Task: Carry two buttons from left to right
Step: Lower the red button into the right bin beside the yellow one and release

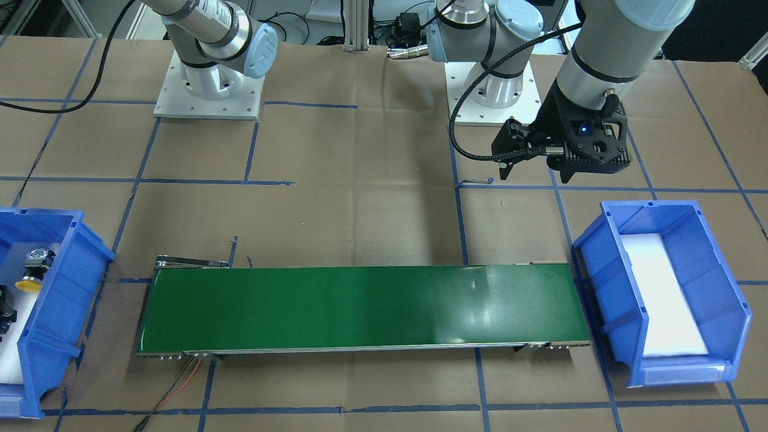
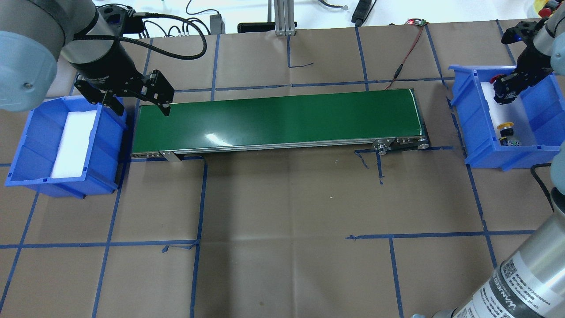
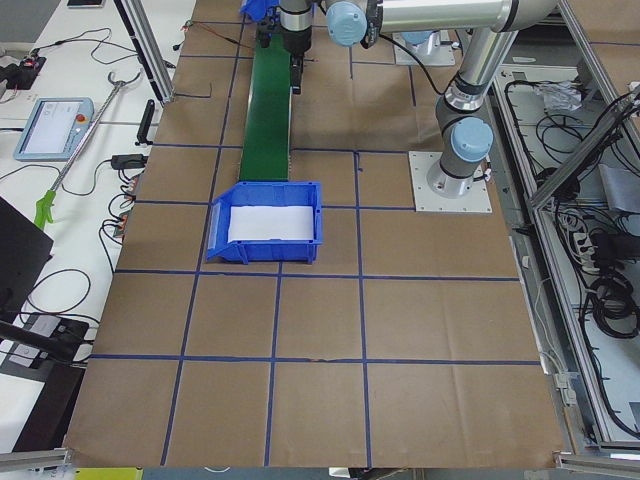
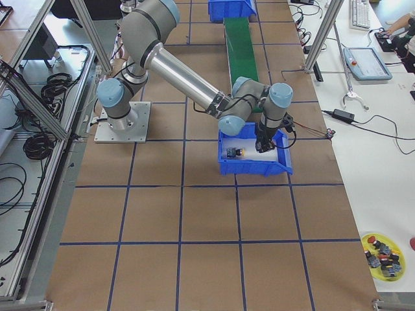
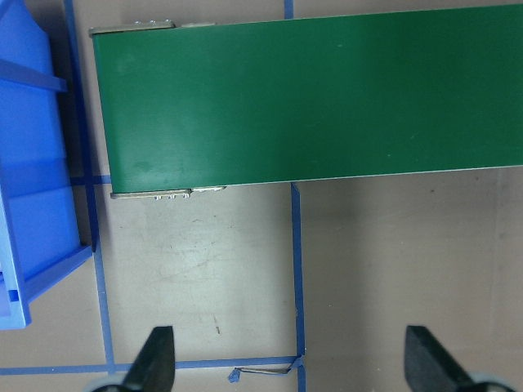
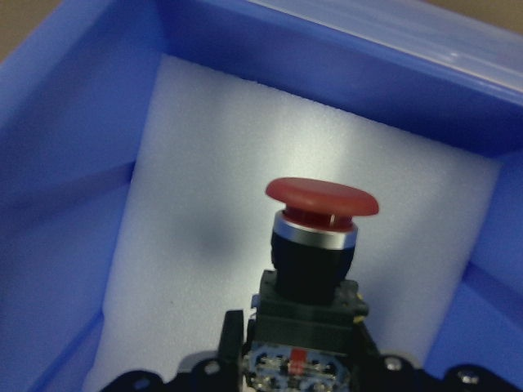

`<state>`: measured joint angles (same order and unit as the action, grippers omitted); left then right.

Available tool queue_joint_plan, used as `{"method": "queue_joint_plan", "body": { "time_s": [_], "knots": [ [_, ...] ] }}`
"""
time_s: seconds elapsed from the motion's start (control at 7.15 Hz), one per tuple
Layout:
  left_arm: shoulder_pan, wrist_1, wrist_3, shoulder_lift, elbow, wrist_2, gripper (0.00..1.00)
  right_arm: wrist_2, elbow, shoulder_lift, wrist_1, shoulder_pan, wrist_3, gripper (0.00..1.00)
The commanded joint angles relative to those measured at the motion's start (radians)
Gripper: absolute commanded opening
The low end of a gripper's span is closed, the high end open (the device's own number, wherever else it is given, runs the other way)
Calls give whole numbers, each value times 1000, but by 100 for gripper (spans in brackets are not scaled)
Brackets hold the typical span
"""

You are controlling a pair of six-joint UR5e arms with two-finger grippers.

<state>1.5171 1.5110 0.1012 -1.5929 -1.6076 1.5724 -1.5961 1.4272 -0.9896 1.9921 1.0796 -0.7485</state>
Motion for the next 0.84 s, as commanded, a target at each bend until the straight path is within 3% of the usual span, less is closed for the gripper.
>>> {"method": "queue_joint_plan", "body": {
  "time_s": [0.0, 0.14, 0.28, 0.42, 0.7],
  "knots": [
    [0, 0, -2, -1, 0, 0, 100, 4, 2, 29, 39, 5, 1, 4],
    [0, 0, -2, -1, 2, -2, 100, 2, 10, 29, 43, 5, 1, 5],
    [0, 0, -2, -1, 2, 0, 100, 2, 10, 31, 45, 5, 1, 28],
    [0, 0, -2, -1, 2, -2, 100, 1, 9, 35, 42, 8, 14, 87],
    [0, 0, -2, -1, 2, -2, 100, -1, 7, 31, 30, 8, 47, 91]
  ]
}}
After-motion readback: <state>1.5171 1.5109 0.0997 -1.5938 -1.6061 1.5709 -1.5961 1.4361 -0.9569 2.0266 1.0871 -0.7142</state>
